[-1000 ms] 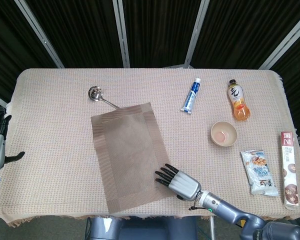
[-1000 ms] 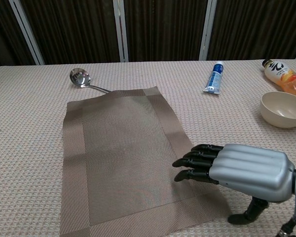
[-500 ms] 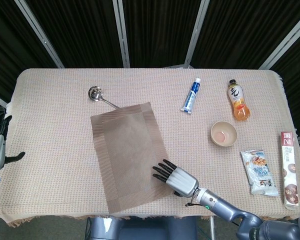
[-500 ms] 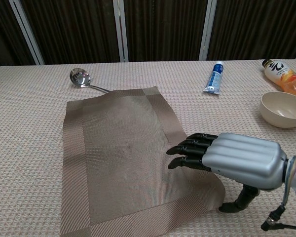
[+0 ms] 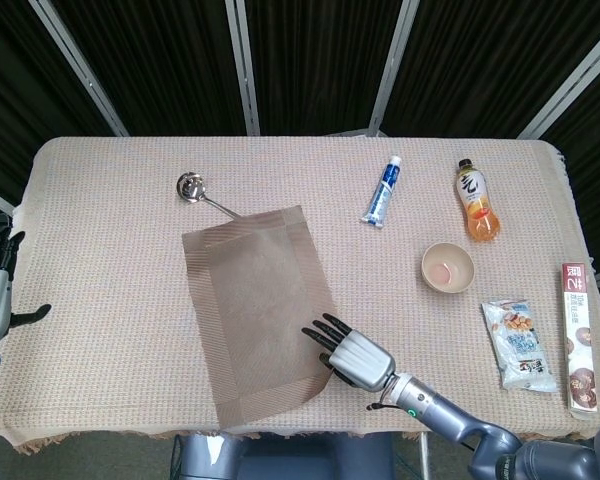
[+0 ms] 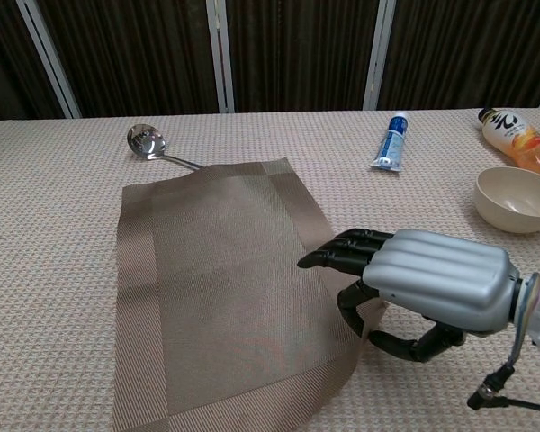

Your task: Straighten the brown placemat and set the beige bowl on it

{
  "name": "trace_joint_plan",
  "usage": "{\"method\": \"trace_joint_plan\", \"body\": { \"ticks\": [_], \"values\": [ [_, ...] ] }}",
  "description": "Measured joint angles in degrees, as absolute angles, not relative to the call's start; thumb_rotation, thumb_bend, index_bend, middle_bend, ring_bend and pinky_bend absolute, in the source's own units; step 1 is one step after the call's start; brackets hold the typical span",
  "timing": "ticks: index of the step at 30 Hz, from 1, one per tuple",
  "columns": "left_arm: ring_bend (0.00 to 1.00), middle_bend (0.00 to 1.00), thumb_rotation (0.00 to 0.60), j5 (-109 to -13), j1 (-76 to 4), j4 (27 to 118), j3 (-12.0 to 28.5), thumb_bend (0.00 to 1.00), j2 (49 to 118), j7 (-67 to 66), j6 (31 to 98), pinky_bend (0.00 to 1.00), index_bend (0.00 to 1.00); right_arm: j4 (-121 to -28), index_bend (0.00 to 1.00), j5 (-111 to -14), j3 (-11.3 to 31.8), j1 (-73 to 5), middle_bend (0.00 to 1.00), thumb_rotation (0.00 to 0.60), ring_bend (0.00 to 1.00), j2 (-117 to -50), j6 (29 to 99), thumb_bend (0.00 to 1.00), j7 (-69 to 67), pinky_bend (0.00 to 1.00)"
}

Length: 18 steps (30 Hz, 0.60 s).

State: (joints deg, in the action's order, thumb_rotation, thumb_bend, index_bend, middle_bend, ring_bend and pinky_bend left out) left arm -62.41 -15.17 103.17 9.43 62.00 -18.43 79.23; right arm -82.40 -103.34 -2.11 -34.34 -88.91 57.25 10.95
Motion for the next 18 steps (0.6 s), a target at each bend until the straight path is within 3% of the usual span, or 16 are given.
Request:
{"method": "trace_joint_plan", "body": {
  "ticks": [11, 18],
  "values": [
    [0.00, 0.00, 0.600, -62.57, -15.14, 103.40, 9.37, 0.00, 61.90, -18.28, 79.01, 0.00, 0.00, -80.47, 0.87, -106.92, -4.08, -33.30, 0.07, 0.600, 0.00, -87.18, 63.82, 0.51, 7.93, 0.00],
    [0.00, 0.00, 0.600, -62.36, -15.31, 103.13, 9.36, 0.00, 62.04, -18.39, 78.53, 0.00, 0.00, -76.79, 0.87, -111.40, -4.59, -32.95, 0.08, 0.600, 0.00, -81.67, 70.36, 0.51, 9.67, 0.00]
  ]
}}
